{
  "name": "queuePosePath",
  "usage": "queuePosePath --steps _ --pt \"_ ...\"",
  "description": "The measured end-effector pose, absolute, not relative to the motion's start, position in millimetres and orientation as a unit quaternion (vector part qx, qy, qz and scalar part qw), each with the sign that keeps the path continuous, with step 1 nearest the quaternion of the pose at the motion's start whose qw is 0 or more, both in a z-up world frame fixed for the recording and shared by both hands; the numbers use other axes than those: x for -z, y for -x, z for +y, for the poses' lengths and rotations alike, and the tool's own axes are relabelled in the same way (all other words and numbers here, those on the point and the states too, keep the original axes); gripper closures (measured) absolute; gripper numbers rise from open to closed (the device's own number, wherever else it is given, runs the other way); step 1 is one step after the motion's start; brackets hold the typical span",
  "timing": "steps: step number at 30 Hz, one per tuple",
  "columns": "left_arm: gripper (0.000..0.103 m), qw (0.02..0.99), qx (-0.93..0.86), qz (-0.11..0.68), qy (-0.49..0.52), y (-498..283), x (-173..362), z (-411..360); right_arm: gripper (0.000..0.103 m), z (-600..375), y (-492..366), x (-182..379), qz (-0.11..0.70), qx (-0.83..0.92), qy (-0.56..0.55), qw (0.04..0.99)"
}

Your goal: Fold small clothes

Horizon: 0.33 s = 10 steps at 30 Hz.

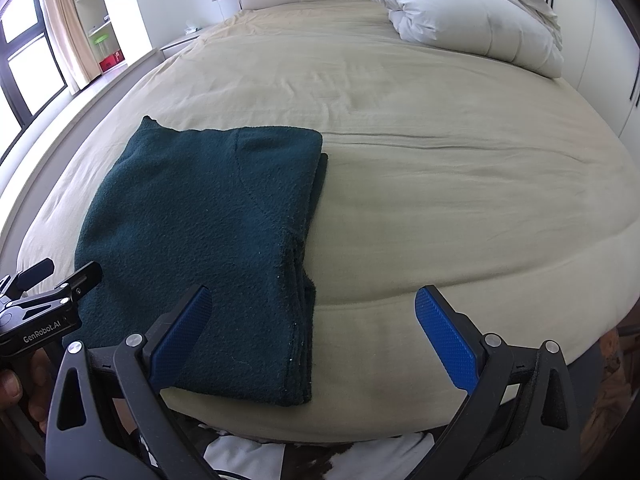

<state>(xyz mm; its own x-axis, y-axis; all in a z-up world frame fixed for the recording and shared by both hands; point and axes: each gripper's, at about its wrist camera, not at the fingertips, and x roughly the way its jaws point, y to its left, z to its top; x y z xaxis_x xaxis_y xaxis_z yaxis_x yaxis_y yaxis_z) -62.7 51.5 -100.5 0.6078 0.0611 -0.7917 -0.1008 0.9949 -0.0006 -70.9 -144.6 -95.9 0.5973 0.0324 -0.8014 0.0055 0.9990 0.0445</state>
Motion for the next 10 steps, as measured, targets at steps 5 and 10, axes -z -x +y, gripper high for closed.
queuePosePath --steps 5,10 --pt "0.0 0.896 -0.046 0.441 0.021 63.1 101.0 51.7 0.0 -144.2 71.5 95.9 0.449 -0.008 -0.022 0.893" --pt "0.0 0.897 -0.045 0.439 0.024 61.9 100.1 52.5 0.0 -143.9 71.5 95.8 0.449 -0.008 -0.022 0.893"
